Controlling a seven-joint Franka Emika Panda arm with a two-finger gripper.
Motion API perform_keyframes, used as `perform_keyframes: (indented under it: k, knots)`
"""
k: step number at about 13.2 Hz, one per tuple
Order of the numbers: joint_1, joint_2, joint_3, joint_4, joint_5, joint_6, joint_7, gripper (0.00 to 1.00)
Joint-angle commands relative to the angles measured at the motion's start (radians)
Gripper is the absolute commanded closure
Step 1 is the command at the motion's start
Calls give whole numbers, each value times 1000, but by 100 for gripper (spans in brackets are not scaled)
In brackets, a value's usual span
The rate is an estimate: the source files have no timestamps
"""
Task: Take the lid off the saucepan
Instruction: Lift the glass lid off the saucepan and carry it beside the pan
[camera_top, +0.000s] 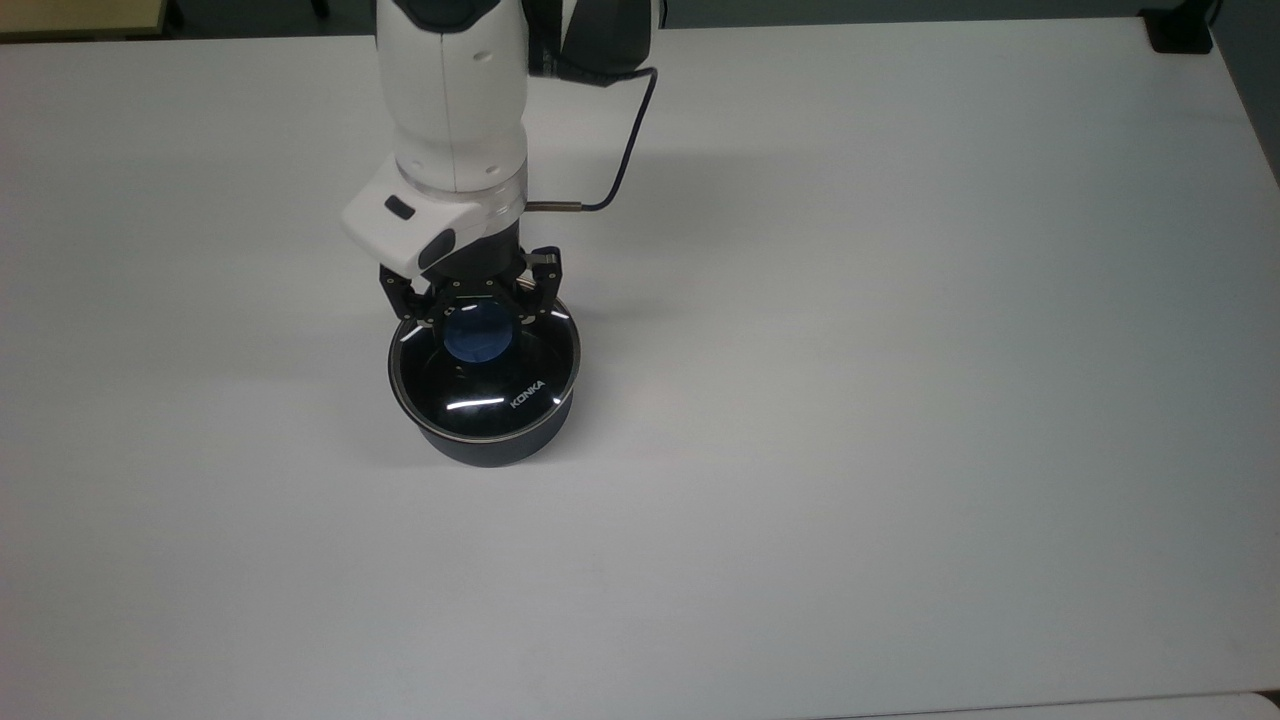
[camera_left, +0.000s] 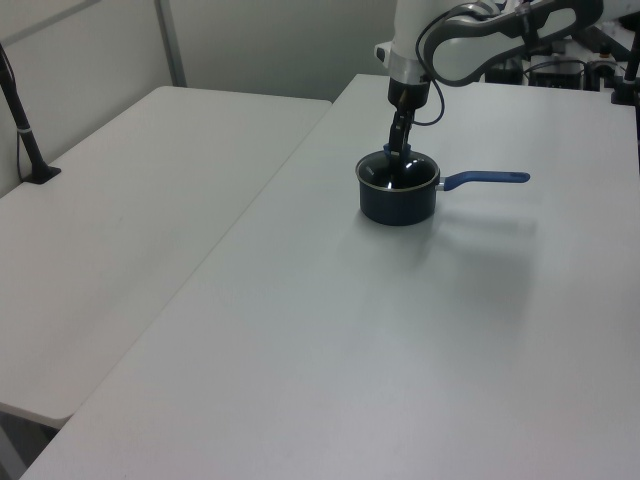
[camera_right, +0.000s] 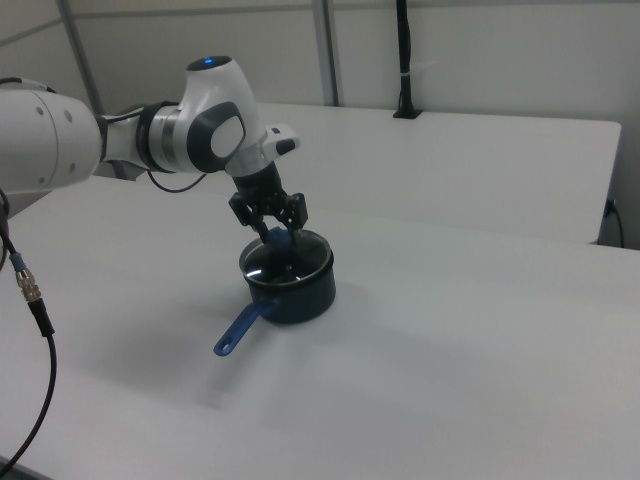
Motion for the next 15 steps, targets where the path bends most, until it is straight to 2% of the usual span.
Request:
perform_keyframes:
  k: [1, 2, 3, 5, 7, 9, 12, 15]
  knots:
    - [0, -113, 42, -17, -13, -129, 16, 47]
    - [3, -165, 62, -41, -13, -207, 4, 47]
    - [6, -226, 98, -114, -13, -278, -18, 47]
    - [6, -324, 143, -239, -13, -309, -20, 47]
    - [6, -380, 192, -348, -13, -309, -12, 47]
    - [6, -375, 229, -402, -14, -292, 6, 47]
    - [4, -320, 229, -460, -45, -145, 91, 48]
    - [7, -245, 232, -460, -101, -52, 207, 48]
